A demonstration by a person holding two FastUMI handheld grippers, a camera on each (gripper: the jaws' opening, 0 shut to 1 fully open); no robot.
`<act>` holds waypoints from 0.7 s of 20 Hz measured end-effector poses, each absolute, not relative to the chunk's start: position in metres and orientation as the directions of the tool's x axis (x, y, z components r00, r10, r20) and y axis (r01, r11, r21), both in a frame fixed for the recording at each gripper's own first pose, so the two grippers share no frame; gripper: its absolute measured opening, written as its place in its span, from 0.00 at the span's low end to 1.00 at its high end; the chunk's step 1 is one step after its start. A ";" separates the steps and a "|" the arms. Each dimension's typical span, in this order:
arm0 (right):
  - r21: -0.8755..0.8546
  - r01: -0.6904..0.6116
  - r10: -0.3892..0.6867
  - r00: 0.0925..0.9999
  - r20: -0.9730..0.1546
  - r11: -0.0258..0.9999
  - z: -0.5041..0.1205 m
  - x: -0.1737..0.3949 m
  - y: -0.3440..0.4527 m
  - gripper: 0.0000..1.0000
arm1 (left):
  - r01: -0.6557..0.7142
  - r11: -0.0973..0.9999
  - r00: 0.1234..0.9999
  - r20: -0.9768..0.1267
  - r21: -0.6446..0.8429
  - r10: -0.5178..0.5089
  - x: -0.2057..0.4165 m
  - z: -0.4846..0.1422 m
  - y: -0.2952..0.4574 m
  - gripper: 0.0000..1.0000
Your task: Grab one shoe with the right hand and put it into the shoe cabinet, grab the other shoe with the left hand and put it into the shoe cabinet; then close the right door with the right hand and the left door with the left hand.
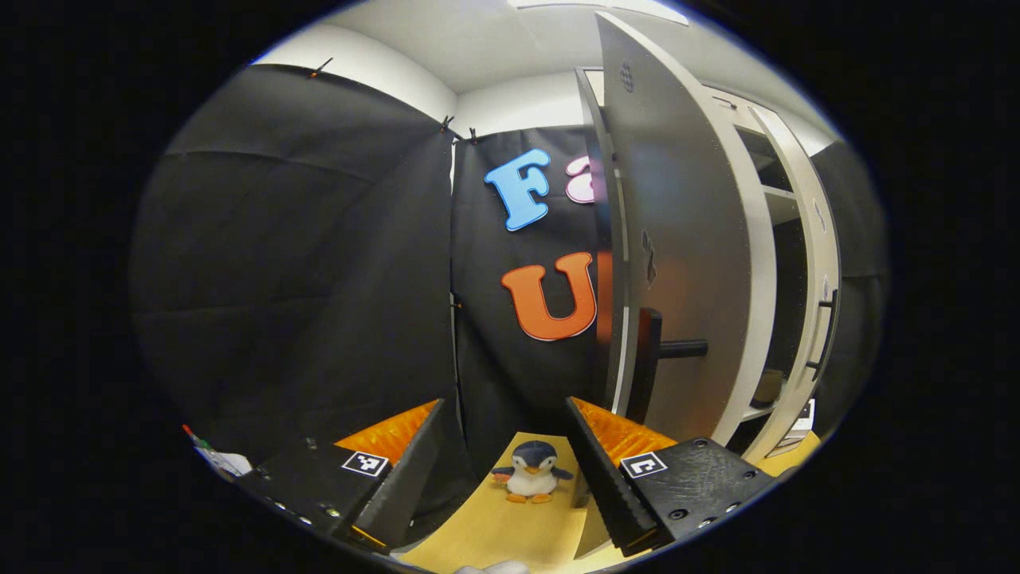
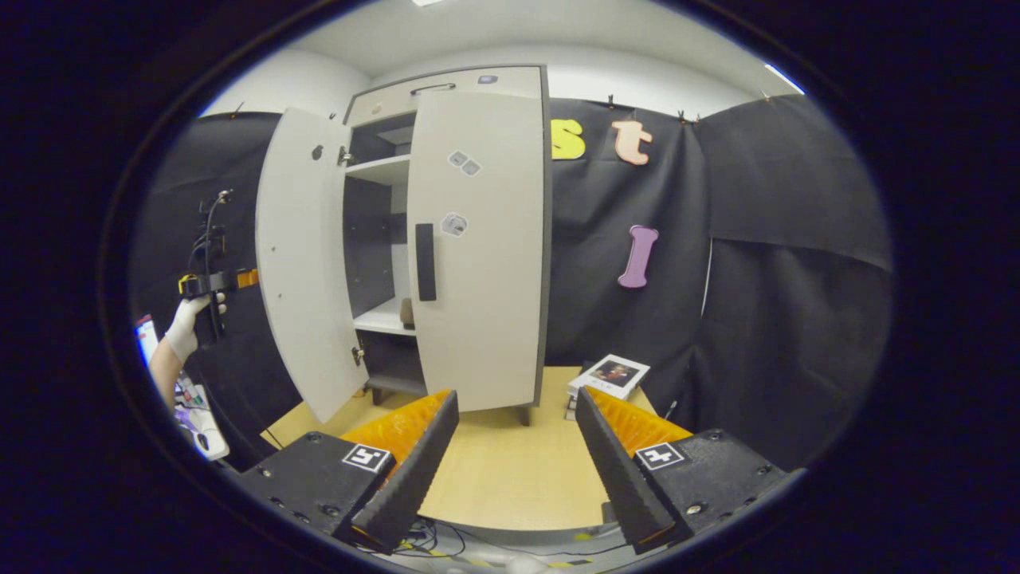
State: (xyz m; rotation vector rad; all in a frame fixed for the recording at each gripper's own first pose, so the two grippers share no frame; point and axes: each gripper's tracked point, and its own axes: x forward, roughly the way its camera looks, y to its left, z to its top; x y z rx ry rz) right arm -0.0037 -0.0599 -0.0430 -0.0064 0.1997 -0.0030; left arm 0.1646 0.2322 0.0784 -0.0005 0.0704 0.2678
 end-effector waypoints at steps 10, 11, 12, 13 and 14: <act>0.000 -0.006 0.006 0.980 -0.197 1.000 -0.043 -0.010 -0.056 0.97 | -0.146 0.989 0.988 -0.044 -0.006 0.146 0.168 0.081 0.166 0.90; 0.002 -0.001 0.002 0.980 -0.197 1.000 -0.043 -0.012 -0.056 0.97 | -0.130 0.991 0.991 -0.042 -0.019 0.130 0.169 0.081 0.158 0.90; 0.001 0.006 -0.005 0.981 -0.195 1.000 -0.042 -0.014 -0.057 0.97 | -0.113 0.993 0.993 -0.043 -0.030 0.112 0.171 0.082 0.149 0.90; -0.001 0.012 -0.012 0.981 -0.192 1.000 -0.042 -0.017 -0.058 0.97 | -0.098 0.994 0.994 -0.045 -0.041 0.096 0.174 0.081 0.141 0.90; -0.003 0.020 -0.021 0.981 -0.191 1.000 -0.042 -0.019 -0.060 0.97 | -0.083 0.995 0.996 -0.046 -0.050 0.080 0.176 0.080 0.132 0.90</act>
